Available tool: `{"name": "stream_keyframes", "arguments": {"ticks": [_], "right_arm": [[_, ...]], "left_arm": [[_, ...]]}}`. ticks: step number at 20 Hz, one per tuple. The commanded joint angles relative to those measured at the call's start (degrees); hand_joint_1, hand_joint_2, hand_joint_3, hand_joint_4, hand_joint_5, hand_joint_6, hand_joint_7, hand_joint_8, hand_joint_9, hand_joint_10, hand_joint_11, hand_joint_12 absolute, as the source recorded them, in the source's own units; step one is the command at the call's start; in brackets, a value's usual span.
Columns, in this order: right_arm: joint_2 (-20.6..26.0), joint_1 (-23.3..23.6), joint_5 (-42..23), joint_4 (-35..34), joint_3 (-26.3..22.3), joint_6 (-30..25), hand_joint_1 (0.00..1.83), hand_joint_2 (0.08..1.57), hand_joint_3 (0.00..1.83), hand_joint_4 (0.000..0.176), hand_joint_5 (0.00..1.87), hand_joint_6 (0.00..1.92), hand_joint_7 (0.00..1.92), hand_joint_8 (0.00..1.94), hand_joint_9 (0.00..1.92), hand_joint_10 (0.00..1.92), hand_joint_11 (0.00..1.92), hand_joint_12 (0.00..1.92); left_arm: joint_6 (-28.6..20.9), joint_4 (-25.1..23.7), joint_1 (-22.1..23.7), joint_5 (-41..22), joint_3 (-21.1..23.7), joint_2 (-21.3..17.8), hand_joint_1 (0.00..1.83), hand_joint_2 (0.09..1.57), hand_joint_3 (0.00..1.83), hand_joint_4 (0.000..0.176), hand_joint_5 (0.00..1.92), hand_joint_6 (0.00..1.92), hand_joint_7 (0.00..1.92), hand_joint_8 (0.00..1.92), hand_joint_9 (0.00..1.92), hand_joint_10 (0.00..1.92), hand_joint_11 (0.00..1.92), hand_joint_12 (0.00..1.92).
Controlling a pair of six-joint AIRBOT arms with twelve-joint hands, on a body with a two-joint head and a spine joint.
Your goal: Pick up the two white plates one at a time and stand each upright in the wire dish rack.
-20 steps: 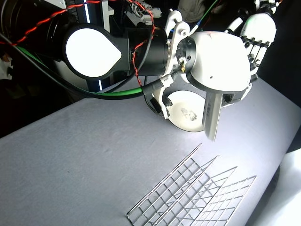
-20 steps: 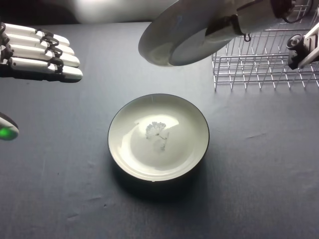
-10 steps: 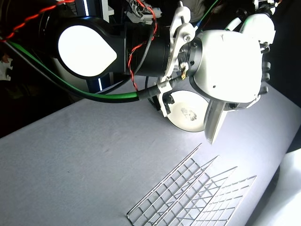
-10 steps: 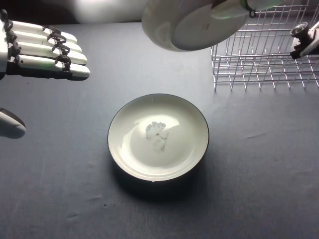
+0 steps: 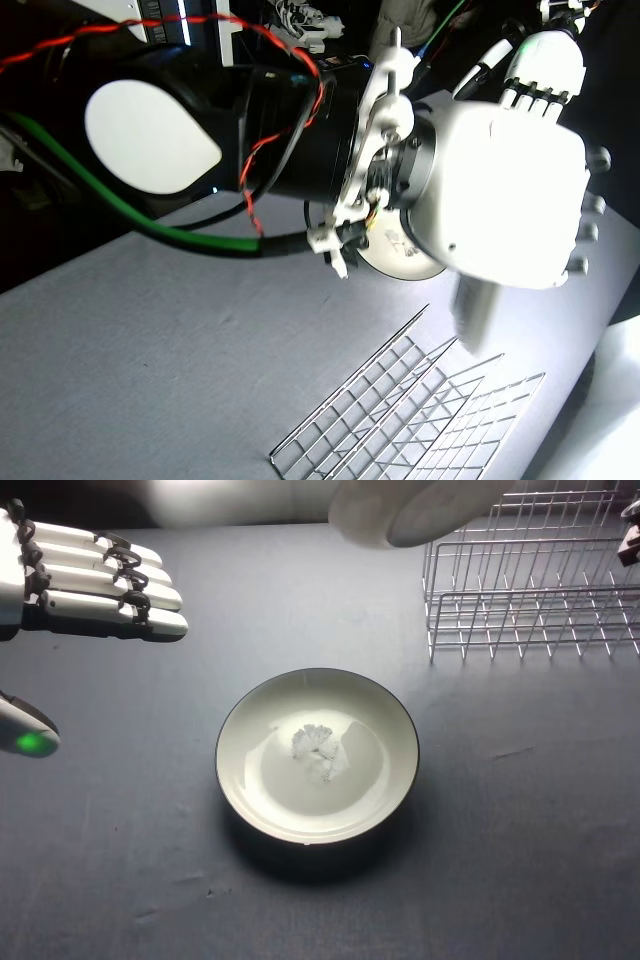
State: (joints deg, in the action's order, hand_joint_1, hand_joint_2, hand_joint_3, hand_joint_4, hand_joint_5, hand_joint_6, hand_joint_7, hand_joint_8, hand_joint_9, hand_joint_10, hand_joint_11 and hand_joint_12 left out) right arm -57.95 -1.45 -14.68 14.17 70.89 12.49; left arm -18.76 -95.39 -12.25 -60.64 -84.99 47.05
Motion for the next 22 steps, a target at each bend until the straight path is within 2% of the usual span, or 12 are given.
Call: {"name": "stream_keyframes", "arguments": {"ticks": [1, 7, 15, 20, 22], "right_arm": [[0.49, 1.55, -8.14, -1.69, 0.54, -0.78, 1.39, 1.08, 0.00, 0.000, 0.86, 1.07, 1.09, 0.75, 1.09, 0.92, 1.04, 0.78], [1.33, 1.51, -7.08, -1.71, 2.70, -0.73, 1.38, 1.09, 0.00, 0.000, 0.87, 1.09, 1.07, 0.81, 1.03, 0.99, 1.01, 0.82], [3.62, -0.25, -5.74, -0.65, 3.84, 0.08, 1.39, 1.08, 0.00, 0.000, 0.89, 1.06, 1.08, 0.77, 1.08, 0.93, 1.02, 0.79], [4.19, -0.73, -4.12, 0.88, 6.12, 0.27, 1.38, 1.09, 0.00, 0.000, 0.88, 1.09, 1.07, 0.81, 1.05, 0.95, 1.01, 0.78], [4.32, -1.22, -4.02, 1.12, 6.70, 0.27, 1.39, 1.08, 0.00, 0.000, 0.90, 1.06, 1.08, 0.79, 1.06, 0.94, 1.01, 0.77]], "left_arm": [[-0.17, 4.83, 0.81, -0.85, -0.35, -0.33, 0.00, 1.20, 0.00, 0.000, 0.00, 0.00, 0.00, 0.00, 0.00, 0.00, 0.00, 0.00], [-0.17, 4.83, 0.81, -1.03, -1.10, 0.00, 0.00, 1.20, 0.00, 0.000, 0.03, 0.01, 0.01, 0.00, 0.01, 0.00, 0.02, 0.01], [0.31, 4.75, 0.67, -0.70, -0.78, 0.89, 0.00, 1.20, 0.00, 0.000, 0.00, 0.00, 0.00, 0.00, 0.00, 0.00, 0.00, 0.00], [1.81, 4.91, -1.30, 1.58, 0.43, 3.09, 0.00, 1.20, 0.00, 0.000, 0.01, 0.00, 0.00, 0.00, 0.00, 0.00, 0.01, 0.00], [2.40, 6.75, -2.80, 2.22, 1.21, 3.51, 0.00, 1.20, 0.00, 0.000, 0.01, 0.00, 0.00, 0.00, 0.00, 0.00, 0.00, 0.00]]}}
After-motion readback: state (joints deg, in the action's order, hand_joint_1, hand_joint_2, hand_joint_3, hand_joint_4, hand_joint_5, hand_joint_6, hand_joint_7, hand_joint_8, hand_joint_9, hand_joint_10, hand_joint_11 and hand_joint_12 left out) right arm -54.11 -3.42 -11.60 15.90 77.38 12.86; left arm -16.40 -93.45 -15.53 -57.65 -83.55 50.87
